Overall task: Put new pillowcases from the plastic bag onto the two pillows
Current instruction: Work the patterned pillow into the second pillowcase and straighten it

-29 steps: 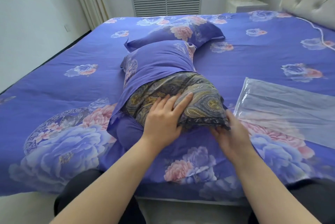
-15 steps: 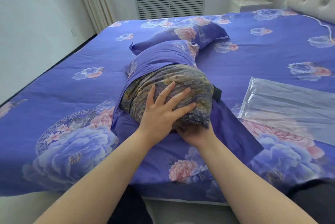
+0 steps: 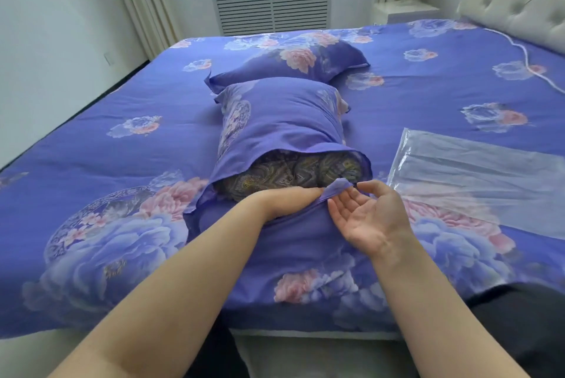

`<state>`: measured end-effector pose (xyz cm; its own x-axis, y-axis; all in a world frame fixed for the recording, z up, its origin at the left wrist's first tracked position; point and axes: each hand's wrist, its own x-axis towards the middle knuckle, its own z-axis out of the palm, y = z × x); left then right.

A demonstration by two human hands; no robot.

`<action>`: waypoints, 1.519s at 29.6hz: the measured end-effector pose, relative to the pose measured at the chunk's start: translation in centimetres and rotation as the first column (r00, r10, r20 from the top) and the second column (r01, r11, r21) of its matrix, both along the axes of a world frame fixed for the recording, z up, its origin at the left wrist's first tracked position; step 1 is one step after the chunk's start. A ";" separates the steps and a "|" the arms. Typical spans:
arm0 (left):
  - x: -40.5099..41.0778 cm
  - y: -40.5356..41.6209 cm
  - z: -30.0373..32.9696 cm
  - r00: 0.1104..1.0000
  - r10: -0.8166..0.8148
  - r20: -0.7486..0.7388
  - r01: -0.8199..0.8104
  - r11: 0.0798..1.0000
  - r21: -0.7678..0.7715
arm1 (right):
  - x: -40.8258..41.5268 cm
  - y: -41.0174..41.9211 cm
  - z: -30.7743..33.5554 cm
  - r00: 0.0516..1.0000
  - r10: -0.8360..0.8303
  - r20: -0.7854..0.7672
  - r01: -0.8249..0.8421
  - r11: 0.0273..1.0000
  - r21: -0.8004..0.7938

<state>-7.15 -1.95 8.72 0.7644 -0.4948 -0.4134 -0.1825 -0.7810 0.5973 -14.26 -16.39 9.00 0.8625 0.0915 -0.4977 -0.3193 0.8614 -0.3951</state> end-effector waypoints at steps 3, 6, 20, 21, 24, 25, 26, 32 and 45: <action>-2.8 -1.5 -0.2 0.814 -0.046 0.579 -0.048 0.988 0.145 | 0.2 -0.9 0.9 0.998 -0.043 0.054 0.043 0.999 -0.001; -5.8 -1.7 -1.4 0.417 0.000 0.909 -0.115 0.992 0.052 | 0.7 -1.8 1.4 0.986 -0.051 0.160 0.062 0.996 -0.066; -5.5 4.0 -1.6 0.607 -0.041 0.793 -0.114 0.984 0.139 | 1.6 -0.1 -2.9 0.907 0.404 -0.116 0.225 -0.700 -0.678; -5.3 3.7 -1.6 0.619 -0.074 0.782 -0.118 0.975 0.186 | 1.9 -0.3 -2.9 0.910 0.391 -0.140 0.202 -0.711 -0.673; -4.4 2.8 -1.0 0.692 -0.102 0.715 -0.135 0.954 0.267 | 2.1 -0.2 -3.3 0.911 0.412 -0.014 0.280 -0.643 -0.713; -3.9 2.6 -0.6 0.718 -0.082 0.691 -0.142 0.955 0.260 | 2.1 0.1 -3.4 0.902 0.425 0.073 0.336 -0.588 -0.736; -3.2 2.4 -0.3 0.736 -0.056 0.674 -0.149 0.959 0.242 | 2.1 0.3 -3.5 0.892 0.427 0.147 0.378 -0.529 -0.760; -1.2 1.0 -0.4 0.563 0.049 0.825 -0.334 0.926 0.173 | 5.3 1.1 -1.8 0.913 0.328 0.242 0.363 -0.385 -0.848; 5.8 2.8 2.6 0.601 0.178 0.779 -0.436 0.890 0.133 | 10.1 0.2 3.6 0.837 0.518 -0.175 0.022 -0.351 -0.936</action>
